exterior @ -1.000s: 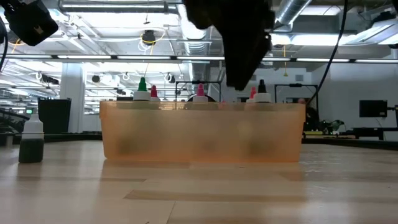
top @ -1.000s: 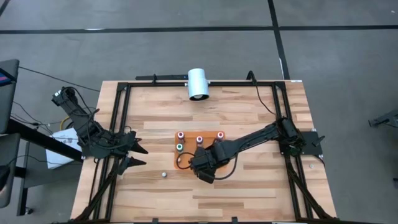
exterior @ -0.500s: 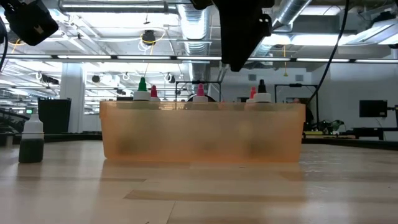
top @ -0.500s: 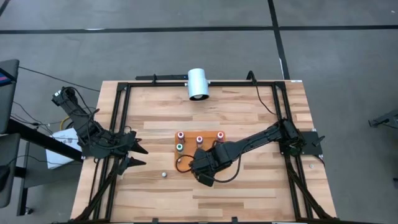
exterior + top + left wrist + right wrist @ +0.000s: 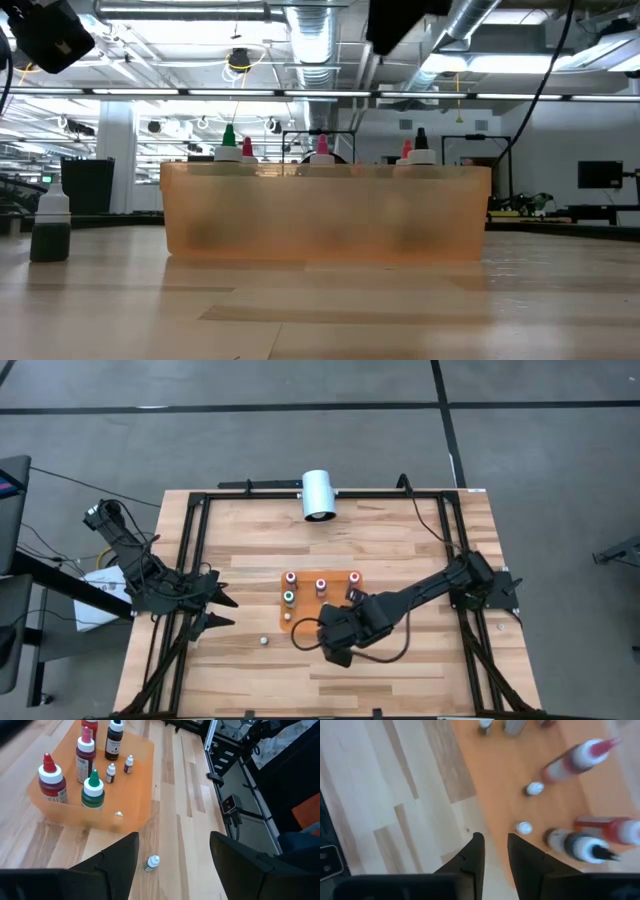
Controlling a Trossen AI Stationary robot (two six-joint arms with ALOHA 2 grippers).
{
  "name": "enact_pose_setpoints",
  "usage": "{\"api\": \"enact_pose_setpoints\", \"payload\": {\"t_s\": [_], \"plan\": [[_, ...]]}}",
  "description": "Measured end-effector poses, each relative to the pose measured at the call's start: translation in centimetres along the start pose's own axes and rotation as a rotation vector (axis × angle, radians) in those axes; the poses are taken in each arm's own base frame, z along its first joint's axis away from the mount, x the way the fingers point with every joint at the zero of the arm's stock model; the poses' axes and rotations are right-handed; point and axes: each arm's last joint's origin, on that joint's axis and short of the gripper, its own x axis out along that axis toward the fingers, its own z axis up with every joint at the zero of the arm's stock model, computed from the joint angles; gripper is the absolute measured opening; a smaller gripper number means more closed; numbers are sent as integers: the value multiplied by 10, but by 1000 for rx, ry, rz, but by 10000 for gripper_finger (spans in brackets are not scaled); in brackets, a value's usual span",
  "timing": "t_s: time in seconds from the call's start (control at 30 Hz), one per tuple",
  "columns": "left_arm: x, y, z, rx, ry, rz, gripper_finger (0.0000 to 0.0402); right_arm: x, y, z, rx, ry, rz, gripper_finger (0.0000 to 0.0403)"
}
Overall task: Pick & Place food coloring
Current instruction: Put the small green food coloring bottle into the orange container
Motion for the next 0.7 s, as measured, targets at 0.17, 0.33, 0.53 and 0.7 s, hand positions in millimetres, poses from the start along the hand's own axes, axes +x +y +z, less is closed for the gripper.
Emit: {"api": "enact_pose_setpoints", "payload": {"t_s": [0.17,0.33,0.53,0.7], "plan": [[0,0,0,-16,-1,0,236,-29,-11,0,-46,-87,-11,66],[0,0,1,-77,-6,-4,236,-59,-22,-2,-84,-187,-27,65],[0,-4,5,-66,-47,-43,236,-75,-30,-3,-138,-238,-44,65],[-1,-7,9,-29,-84,-72,236,-66,-30,-6,-187,-219,-69,65]]}}
